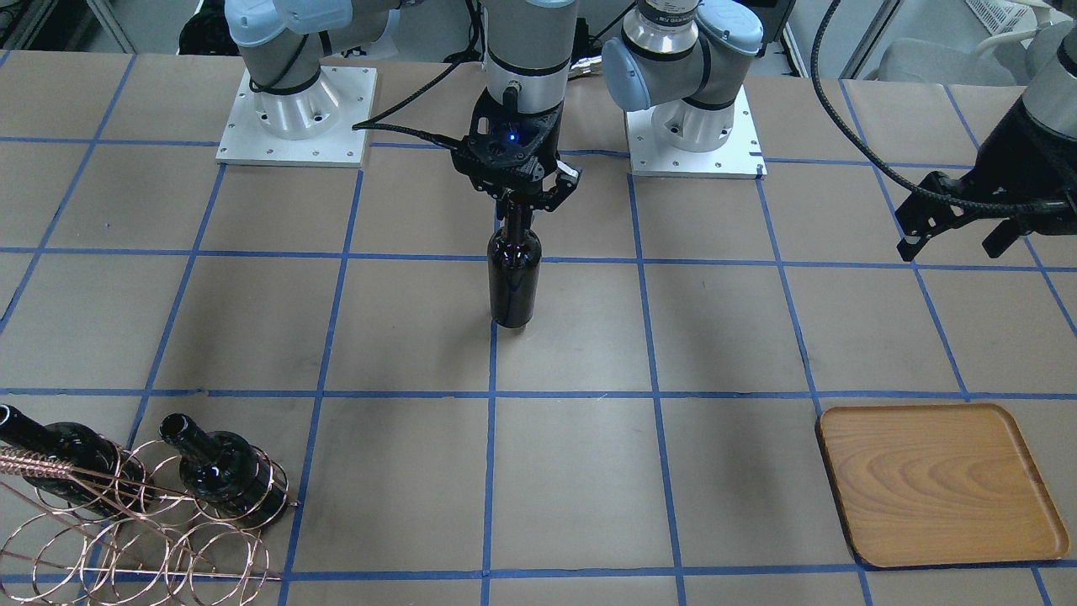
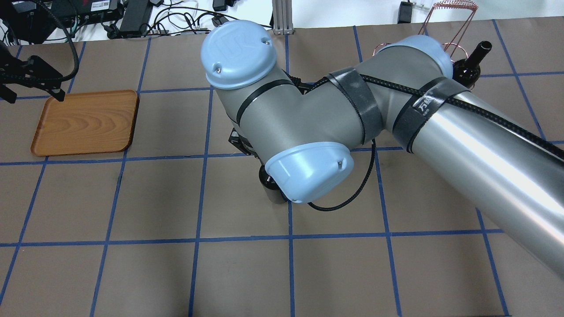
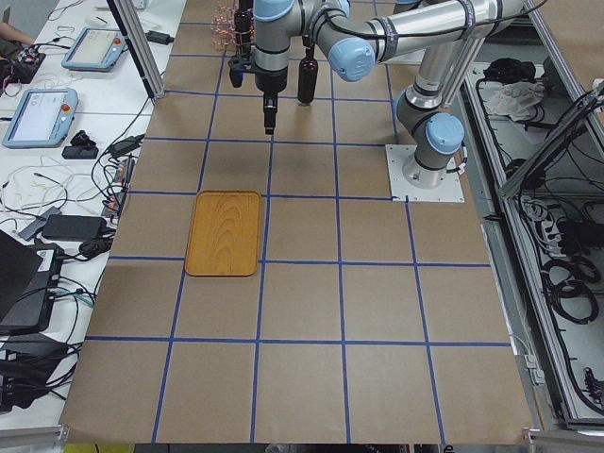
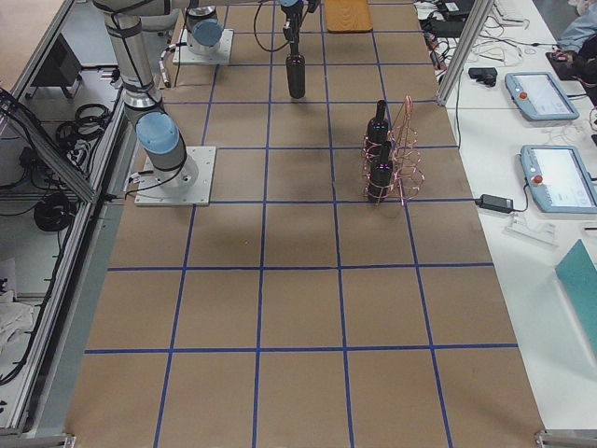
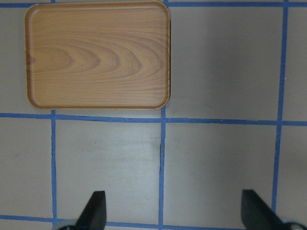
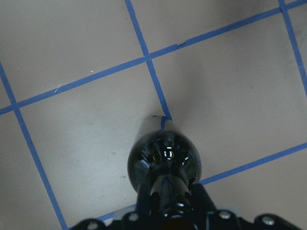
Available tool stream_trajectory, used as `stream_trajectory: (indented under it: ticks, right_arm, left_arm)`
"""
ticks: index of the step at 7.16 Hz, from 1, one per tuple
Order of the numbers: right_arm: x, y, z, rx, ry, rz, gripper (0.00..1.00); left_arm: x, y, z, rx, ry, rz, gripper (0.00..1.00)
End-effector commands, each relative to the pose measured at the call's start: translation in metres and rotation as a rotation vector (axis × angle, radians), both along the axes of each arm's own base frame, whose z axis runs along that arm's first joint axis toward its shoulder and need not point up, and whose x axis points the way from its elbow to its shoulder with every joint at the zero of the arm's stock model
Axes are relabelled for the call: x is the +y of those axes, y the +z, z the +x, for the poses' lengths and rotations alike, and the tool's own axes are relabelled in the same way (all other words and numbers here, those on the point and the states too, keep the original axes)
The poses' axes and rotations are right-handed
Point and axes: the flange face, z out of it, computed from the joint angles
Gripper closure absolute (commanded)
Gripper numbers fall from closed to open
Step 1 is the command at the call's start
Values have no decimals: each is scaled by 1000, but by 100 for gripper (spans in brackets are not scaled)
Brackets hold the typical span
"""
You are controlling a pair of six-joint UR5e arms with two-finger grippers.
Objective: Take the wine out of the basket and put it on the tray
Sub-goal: 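Carry the bottle with the right gripper toward the table center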
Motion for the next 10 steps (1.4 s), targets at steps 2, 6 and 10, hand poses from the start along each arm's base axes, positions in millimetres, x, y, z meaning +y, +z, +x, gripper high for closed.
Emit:
stream_trajectory:
  ticks: [2,6,10]
  right_arm:
    - [17,-3,11,15,32,17,88]
    - [19,-5,12,21,42,20,64]
    - [20,-4,11,21,52,17,0]
  left_arm:
    - [1,0,0,1,2,8,0]
    - [1,-1,-1,3,0,9,0]
    - [0,-3,-6,14,-7,13,0]
